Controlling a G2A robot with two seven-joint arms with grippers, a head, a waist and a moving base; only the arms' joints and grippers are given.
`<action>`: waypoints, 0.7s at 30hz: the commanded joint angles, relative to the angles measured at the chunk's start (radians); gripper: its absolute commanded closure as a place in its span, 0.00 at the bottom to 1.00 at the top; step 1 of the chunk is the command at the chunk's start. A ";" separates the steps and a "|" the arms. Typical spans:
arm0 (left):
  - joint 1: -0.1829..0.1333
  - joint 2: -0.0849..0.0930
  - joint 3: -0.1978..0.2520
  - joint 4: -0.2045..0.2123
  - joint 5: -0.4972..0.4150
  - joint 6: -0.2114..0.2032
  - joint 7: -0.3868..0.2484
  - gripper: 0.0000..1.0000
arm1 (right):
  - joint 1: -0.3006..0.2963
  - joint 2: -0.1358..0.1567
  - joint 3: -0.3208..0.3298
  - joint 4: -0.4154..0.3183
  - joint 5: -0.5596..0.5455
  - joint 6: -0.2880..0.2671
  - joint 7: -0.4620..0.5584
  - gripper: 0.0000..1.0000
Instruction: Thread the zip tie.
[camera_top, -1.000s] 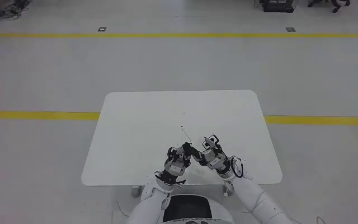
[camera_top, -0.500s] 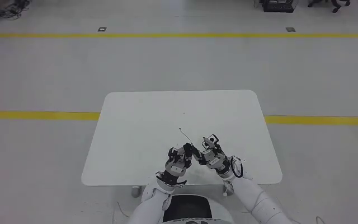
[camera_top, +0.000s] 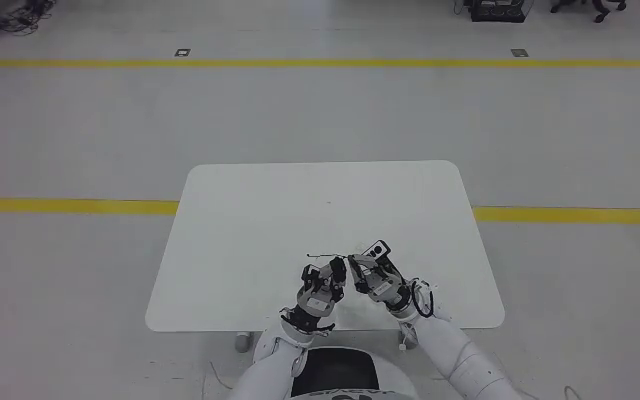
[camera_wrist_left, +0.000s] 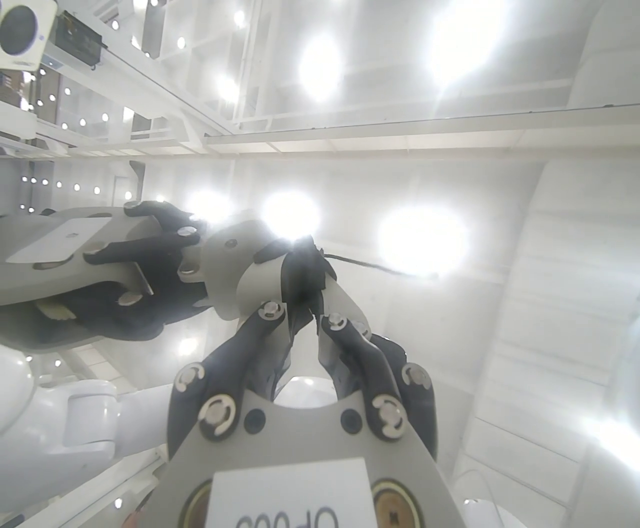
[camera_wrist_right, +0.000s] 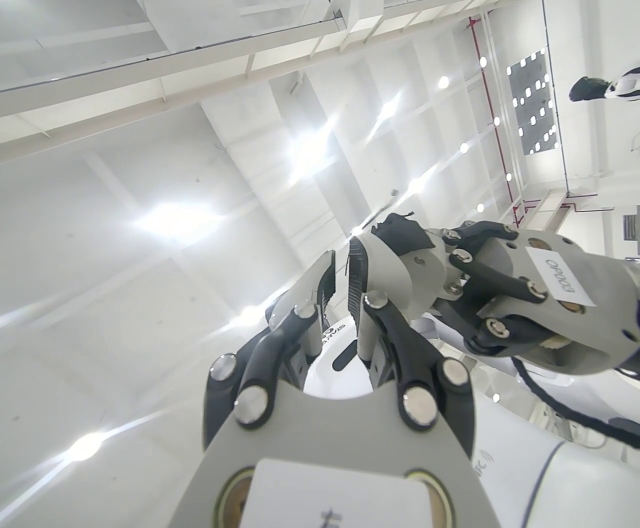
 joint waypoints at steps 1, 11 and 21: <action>0.000 -0.001 -0.001 0.000 0.002 0.000 0.000 1.00 | 0.000 0.000 0.000 0.000 -0.001 0.000 0.000 0.90; 0.001 -0.004 -0.004 0.001 0.007 0.000 -0.002 1.00 | 0.001 0.001 0.002 0.000 -0.016 -0.008 0.000 0.90; 0.003 -0.006 -0.007 0.001 0.009 0.000 -0.005 1.00 | -0.001 0.002 0.005 -0.001 -0.029 -0.016 0.000 1.00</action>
